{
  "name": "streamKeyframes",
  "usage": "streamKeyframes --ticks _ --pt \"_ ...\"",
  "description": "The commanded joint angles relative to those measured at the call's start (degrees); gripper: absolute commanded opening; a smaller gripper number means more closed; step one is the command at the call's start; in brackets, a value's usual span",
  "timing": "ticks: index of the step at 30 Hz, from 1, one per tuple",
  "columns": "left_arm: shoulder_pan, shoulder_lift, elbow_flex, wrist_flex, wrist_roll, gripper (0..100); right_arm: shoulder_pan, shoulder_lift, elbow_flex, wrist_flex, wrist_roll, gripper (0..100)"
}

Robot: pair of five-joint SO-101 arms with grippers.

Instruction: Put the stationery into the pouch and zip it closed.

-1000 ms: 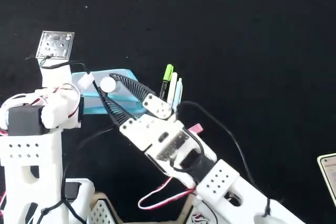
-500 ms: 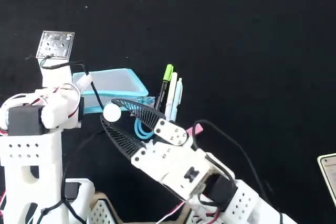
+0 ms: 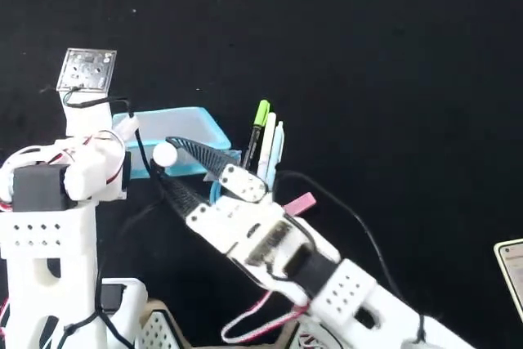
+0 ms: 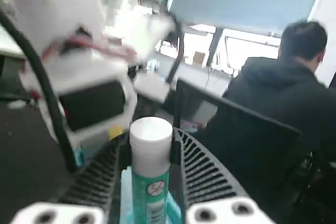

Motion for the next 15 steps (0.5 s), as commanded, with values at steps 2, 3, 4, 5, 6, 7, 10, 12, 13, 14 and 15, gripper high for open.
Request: streamKeyframes --ticks 2,3,4,5,6,7,10,12,13,14,15 --pt "0.9 0.1 -3.6 1.1 0.4 3 2.7 10.2 -1.7 -10.1 0.0 1.1" --pt "0.9 0.1 -3.6 1.1 0.4 3 3.0 10.9 -1.9 -10.1 0.0 1.1" --pt "0.9 0.1 -3.6 1.1 0.4 3 3.0 11.2 -1.9 -10.0 0.0 1.1" --pt "0.9 0.1 -3.6 1.1 0.4 3 2.9 11.2 -1.6 -9.9 0.0 1.1" --pt "0.9 0.1 -3.6 1.1 0.4 3 2.5 11.2 -1.5 -9.4 -0.1 1.1" --pt "0.9 0.1 -3.6 1.1 0.4 3 1.7 11.2 -1.8 -7.6 -0.1 1.2" --pt "0.9 0.1 -3.6 1.1 0.4 3 -1.2 11.2 -5.5 3.3 0.1 5.0" --pt "0.9 0.1 -3.6 1.1 0.4 3 -2.7 11.2 -10.4 14.7 -0.1 10.0" --pt "0.9 0.1 -3.6 1.1 0.4 3 -3.3 11.2 -13.3 20.9 -0.1 10.7" --pt "0.9 0.1 -3.6 1.1 0.4 3 -3.7 11.2 -16.2 26.4 -0.1 10.6" --pt "0.9 0.1 -3.5 1.1 0.4 3 -3.9 11.2 -18.9 31.4 -0.1 10.6"
